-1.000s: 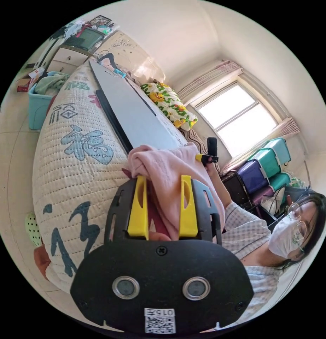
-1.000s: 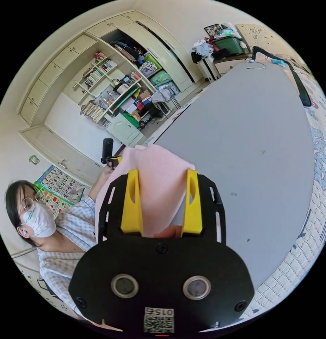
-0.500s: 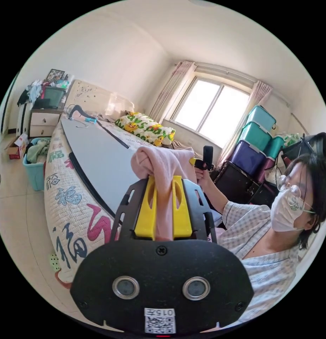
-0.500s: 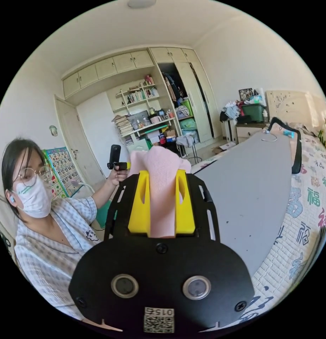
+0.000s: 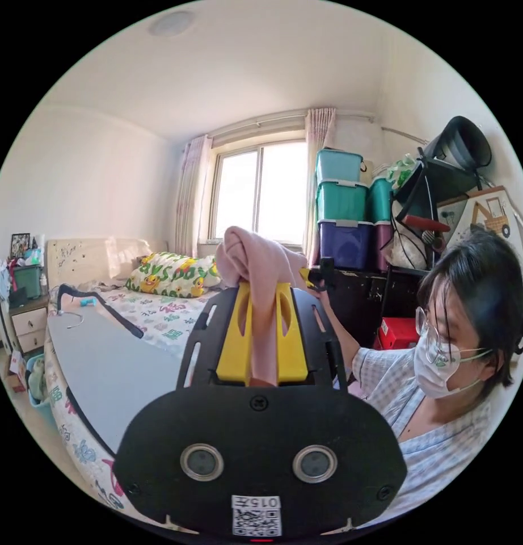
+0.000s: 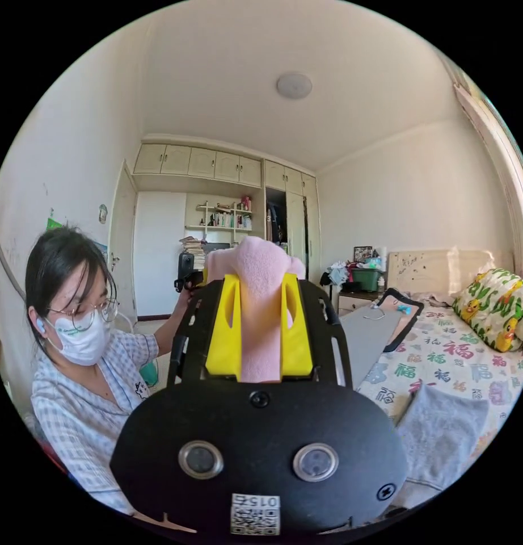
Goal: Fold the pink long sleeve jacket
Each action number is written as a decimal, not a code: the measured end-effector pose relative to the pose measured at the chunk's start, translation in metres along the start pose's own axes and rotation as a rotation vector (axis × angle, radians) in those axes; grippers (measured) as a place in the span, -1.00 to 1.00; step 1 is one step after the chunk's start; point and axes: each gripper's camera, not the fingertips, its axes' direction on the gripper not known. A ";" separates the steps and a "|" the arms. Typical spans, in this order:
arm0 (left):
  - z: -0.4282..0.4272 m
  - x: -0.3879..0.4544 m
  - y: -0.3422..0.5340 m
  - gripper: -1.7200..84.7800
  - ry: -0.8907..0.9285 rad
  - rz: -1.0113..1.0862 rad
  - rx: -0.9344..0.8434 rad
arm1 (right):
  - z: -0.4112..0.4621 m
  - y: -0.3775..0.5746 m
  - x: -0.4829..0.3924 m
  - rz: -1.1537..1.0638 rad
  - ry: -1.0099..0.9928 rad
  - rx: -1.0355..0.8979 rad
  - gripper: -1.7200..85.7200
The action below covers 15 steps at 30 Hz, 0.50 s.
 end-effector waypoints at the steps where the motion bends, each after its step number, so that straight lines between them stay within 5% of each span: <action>1: 0.013 -0.002 -0.005 -0.82 0.021 0.001 0.003 | -0.019 -0.013 0.000 0.002 0.043 -0.017 -0.71; 8: 0.182 -0.047 -0.037 -0.82 0.245 -0.012 0.012 | -0.108 -0.068 0.028 0.035 0.276 -0.118 -0.71; 15: 0.330 -0.142 -0.022 -0.82 0.300 -0.142 -0.058 | -0.101 -0.086 0.130 0.113 0.391 -0.269 -0.71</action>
